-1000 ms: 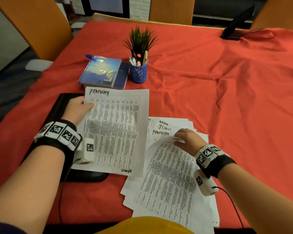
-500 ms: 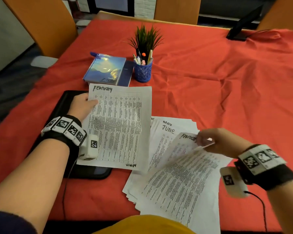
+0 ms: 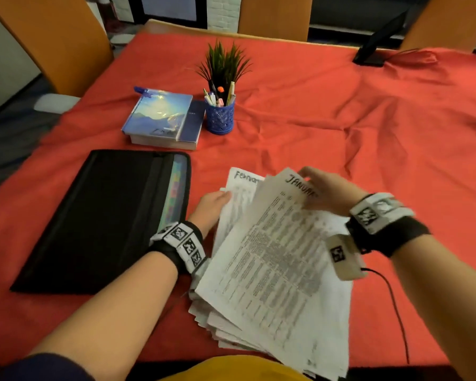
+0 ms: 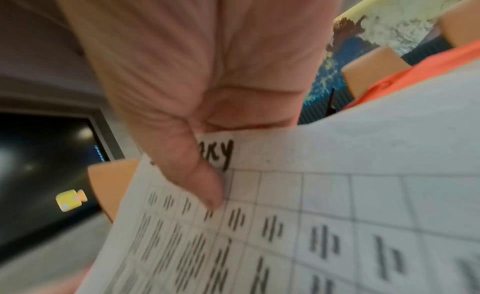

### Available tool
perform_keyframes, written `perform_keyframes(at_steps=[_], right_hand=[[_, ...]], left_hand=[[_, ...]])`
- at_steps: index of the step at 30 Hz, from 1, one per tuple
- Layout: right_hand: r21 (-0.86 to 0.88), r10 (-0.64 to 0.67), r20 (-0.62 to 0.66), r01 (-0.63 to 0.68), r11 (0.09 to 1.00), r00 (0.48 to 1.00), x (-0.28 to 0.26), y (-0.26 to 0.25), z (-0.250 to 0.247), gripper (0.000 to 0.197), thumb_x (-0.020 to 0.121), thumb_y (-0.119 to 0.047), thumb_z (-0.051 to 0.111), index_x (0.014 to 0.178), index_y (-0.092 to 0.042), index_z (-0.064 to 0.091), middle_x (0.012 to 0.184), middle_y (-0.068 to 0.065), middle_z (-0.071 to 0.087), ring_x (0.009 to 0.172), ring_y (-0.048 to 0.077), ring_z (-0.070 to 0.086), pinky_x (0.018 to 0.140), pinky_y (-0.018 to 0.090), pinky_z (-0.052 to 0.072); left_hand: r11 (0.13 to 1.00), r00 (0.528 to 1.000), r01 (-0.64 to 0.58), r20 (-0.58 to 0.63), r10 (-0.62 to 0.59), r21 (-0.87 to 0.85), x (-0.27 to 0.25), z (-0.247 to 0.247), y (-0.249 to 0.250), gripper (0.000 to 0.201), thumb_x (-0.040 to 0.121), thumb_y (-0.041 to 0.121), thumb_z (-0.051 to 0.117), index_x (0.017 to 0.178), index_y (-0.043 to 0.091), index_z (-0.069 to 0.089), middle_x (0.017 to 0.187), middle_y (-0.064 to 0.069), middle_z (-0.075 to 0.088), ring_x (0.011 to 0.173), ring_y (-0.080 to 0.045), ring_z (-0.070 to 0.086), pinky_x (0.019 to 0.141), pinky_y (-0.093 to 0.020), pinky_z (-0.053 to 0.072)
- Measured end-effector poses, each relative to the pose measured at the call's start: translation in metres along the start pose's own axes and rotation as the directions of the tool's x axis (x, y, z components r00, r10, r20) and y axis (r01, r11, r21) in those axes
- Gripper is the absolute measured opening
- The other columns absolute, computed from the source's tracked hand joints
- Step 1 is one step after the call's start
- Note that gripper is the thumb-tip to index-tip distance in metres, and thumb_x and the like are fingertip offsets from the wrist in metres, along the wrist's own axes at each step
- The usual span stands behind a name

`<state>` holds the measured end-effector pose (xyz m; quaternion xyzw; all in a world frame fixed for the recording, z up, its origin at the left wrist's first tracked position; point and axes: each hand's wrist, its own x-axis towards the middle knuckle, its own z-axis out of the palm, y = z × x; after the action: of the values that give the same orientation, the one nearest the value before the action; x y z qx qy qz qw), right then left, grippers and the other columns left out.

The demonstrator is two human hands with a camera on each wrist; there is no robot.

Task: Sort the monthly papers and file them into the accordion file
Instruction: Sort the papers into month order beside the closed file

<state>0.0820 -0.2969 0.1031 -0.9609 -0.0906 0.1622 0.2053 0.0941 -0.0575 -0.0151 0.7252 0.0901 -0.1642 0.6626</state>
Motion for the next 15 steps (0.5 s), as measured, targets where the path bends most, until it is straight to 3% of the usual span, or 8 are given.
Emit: perform_keyframes(at_steps=[3, 6, 8, 9, 12, 13, 15], right_hand=[[0.019, 0.076, -0.003, -0.076, 0.997, 0.997, 0.022, 0.010, 0.045, 0.043, 0.077, -0.008, 0.069, 0.117, -0.013, 0.052, 0.110, 0.005, 0.065, 0.086, 0.014, 0.057, 0.068, 0.018, 0.042], [0.099, 0.107, -0.056, -0.101, 0.990, 0.993, 0.039, 0.010, 0.070, 0.034, 0.079, -0.007, 0.067, 0.111, -0.014, 0.055, 0.105, 0.005, 0.067, 0.081, 0.015, 0.059, 0.062, 0.019, 0.045], [0.163, 0.134, -0.126, -0.113, 0.980, 0.983, 0.043, 0.010, 0.076, 0.027, 0.084, -0.011, 0.064, 0.109, -0.015, 0.056, 0.104, 0.004, 0.067, 0.079, 0.014, 0.060, 0.058, 0.015, 0.045], [0.197, 0.152, -0.165, -0.118, 0.973, 0.975, 0.043, 0.013, 0.078, 0.026, 0.085, -0.013, 0.062, 0.111, -0.015, 0.056, 0.106, 0.004, 0.066, 0.083, 0.015, 0.060, 0.062, 0.016, 0.046], [0.125, 0.239, -0.227, -0.215, 0.969, 0.944, 0.038, 0.030, 0.082, 0.045, 0.082, -0.022, 0.066, 0.123, -0.012, 0.047, 0.121, 0.009, 0.055, 0.107, 0.024, 0.052, 0.089, 0.030, 0.045], [0.065, 0.330, -0.200, -0.324, 0.944, 0.922, 0.035, 0.038, 0.083, 0.055, 0.081, -0.025, 0.067, 0.128, -0.012, 0.042, 0.125, 0.011, 0.050, 0.112, 0.028, 0.048, 0.093, 0.035, 0.043], [-0.013, 0.559, -0.087, -0.562, 0.827, 0.824, 0.025, 0.053, 0.087, 0.070, 0.079, -0.030, 0.068, 0.135, -0.011, 0.030, 0.130, 0.015, 0.041, 0.117, 0.034, 0.043, 0.097, 0.041, 0.040]], left_hand=[[0.992, 0.986, 0.110, 0.133, -0.101, -0.066, -0.015, 0.014, -0.008, 0.037, 0.095, 0.038, 0.050, 0.110, 0.008, 0.066, 0.106, -0.005, 0.069, 0.099, -0.021, 0.063, 0.093, -0.034, 0.044], [0.995, 0.982, 0.066, 0.169, -0.079, 0.081, -0.025, 0.024, -0.015, 0.021, 0.091, 0.020, 0.060, 0.108, 0.007, 0.059, 0.104, -0.008, 0.067, 0.090, -0.019, 0.065, 0.080, -0.027, 0.053], [0.982, 0.993, 0.005, 0.118, -0.028, 0.188, -0.027, 0.027, -0.023, 0.022, 0.088, 0.006, 0.062, 0.107, 0.012, 0.054, 0.102, -0.002, 0.064, 0.089, -0.014, 0.061, 0.068, -0.013, 0.049], [0.977, 0.996, -0.009, 0.084, -0.010, 0.213, -0.026, 0.027, -0.027, 0.024, 0.087, 0.003, 0.062, 0.107, 0.012, 0.054, 0.102, -0.001, 0.062, 0.091, -0.015, 0.060, 0.067, -0.012, 0.047], [0.980, 0.999, 0.019, -0.040, -0.011, 0.197, -0.023, 0.019, -0.040, 0.029, 0.086, 0.003, 0.062, 0.114, 0.007, 0.056, 0.109, -0.005, 0.064, 0.103, -0.023, 0.061, 0.083, -0.030, 0.050], [0.982, 0.997, 0.032, -0.074, -0.018, 0.188, -0.023, 0.017, -0.043, 0.030, 0.086, 0.004, 0.062, 0.115, 0.007, 0.056, 0.111, -0.006, 0.065, 0.104, -0.024, 0.062, 0.088, -0.035, 0.050], [0.987, 0.991, 0.040, -0.131, -0.020, 0.156, -0.025, 0.016, -0.047, 0.029, 0.086, 0.004, 0.062, 0.114, 0.007, 0.056, 0.110, -0.006, 0.065, 0.102, -0.023, 0.062, 0.087, -0.036, 0.050]])
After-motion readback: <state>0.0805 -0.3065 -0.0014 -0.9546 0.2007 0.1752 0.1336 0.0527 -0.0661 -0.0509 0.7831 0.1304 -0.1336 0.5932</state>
